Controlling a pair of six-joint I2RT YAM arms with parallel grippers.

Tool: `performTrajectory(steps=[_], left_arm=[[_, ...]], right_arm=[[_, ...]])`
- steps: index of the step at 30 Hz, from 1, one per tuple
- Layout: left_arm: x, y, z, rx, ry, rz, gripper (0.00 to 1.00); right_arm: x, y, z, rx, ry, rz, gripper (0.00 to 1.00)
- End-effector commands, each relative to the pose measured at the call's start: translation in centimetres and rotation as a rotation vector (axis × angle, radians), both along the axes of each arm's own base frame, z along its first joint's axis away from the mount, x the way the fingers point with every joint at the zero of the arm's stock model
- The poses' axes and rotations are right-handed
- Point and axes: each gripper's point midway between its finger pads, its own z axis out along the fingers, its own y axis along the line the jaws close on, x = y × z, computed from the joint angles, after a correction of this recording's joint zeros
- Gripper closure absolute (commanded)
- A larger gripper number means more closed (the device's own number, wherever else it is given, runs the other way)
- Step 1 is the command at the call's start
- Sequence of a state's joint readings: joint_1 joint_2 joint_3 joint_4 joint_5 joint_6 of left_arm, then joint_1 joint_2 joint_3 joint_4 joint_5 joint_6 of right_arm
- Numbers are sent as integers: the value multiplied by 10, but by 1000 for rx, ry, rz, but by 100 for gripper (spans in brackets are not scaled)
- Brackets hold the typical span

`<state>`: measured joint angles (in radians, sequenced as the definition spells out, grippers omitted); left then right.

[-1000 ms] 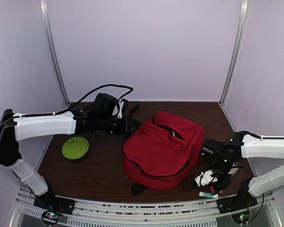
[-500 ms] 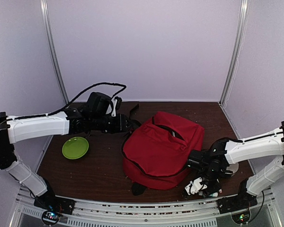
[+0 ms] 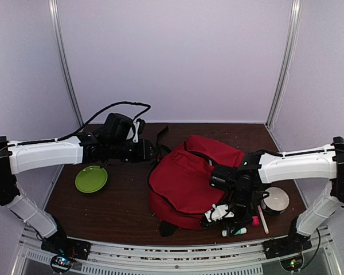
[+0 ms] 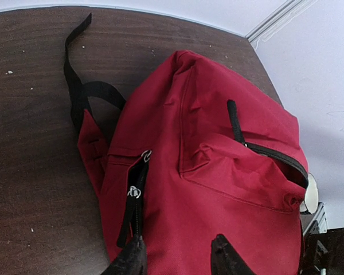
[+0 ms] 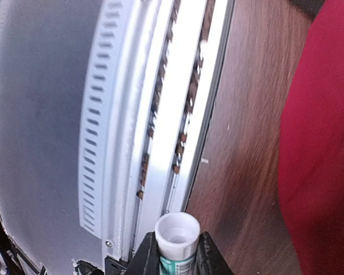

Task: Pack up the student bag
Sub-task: Pick up the glue stick from the corner of the board, then place the glue stick in the lower front pocket of the bag.

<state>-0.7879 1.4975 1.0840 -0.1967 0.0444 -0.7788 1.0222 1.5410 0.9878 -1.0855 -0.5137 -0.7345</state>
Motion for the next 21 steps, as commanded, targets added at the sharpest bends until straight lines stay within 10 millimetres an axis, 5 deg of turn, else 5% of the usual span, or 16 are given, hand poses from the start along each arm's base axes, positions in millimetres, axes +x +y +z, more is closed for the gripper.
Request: performTrajectory(steps=[1,11,15,21], left_arm=[[2,8,14,-26,-47,13,58],[0,16,14,-26,-55,35,58],[-2,18,12,-33,-50,40,58],[-5,20,9,-46,-44,45,58]], right_arm=[[-17,25,68,136,121,47,84],[132,97,168,422,-509,-163,91],[179,110,178,472,-672,-260,91],[220,119,166,464,-745,-302,91]])
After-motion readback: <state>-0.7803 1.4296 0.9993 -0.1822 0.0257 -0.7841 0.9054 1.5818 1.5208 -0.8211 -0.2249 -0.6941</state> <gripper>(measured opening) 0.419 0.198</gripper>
